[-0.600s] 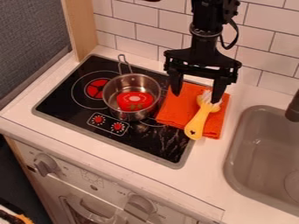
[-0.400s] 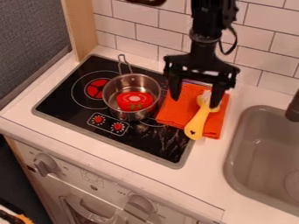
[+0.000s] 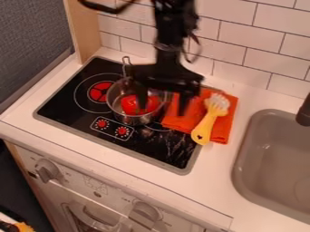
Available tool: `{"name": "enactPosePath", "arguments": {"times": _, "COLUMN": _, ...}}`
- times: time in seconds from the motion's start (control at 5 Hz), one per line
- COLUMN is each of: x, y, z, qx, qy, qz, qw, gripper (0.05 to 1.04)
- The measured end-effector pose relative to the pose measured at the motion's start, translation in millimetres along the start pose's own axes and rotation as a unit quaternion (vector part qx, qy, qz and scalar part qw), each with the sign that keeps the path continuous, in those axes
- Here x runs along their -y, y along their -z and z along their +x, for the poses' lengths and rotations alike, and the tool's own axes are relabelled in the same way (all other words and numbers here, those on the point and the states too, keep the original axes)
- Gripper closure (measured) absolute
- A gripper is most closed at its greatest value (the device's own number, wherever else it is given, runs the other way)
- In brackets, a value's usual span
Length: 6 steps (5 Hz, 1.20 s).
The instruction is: Take the tomato and put at the bottom of the silver saucepan
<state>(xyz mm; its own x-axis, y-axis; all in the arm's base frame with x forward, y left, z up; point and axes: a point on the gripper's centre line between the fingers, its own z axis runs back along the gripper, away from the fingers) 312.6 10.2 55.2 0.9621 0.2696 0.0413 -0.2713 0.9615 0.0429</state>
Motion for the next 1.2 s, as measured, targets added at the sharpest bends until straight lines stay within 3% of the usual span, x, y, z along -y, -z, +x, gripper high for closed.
{"name": "enactPosePath", "arguments": {"times": 0.2, "x": -30.2, "y": -4.9, "z": -5.8, "qx": -0.010, "qy": -0.004, "qz": 0.024, "qw": 0.9996, "gripper": 0.082}}
{"name": "enactPosePath", "arguments": {"times": 0.4, "x": -52.5, "y": 0.3, "z": -6.3, "qx": -0.013, "qy": -0.040, "qz": 0.028, "qw": 0.9987, "gripper": 0.082}}
{"name": "enactPosePath", "arguments": {"times": 0.8, "x": -53.9, "y": 21.7, "z": 3.6, "qx": -0.020, "qy": -0.061, "qz": 0.027, "qw": 0.9975, "gripper": 0.083}}
{"name": "enactPosePath", "arguments": {"times": 1.2, "x": -49.1, "y": 39.7, "z": 18.2, "qx": -0.027, "qy": -0.095, "qz": 0.012, "qw": 0.9950, "gripper": 0.082}}
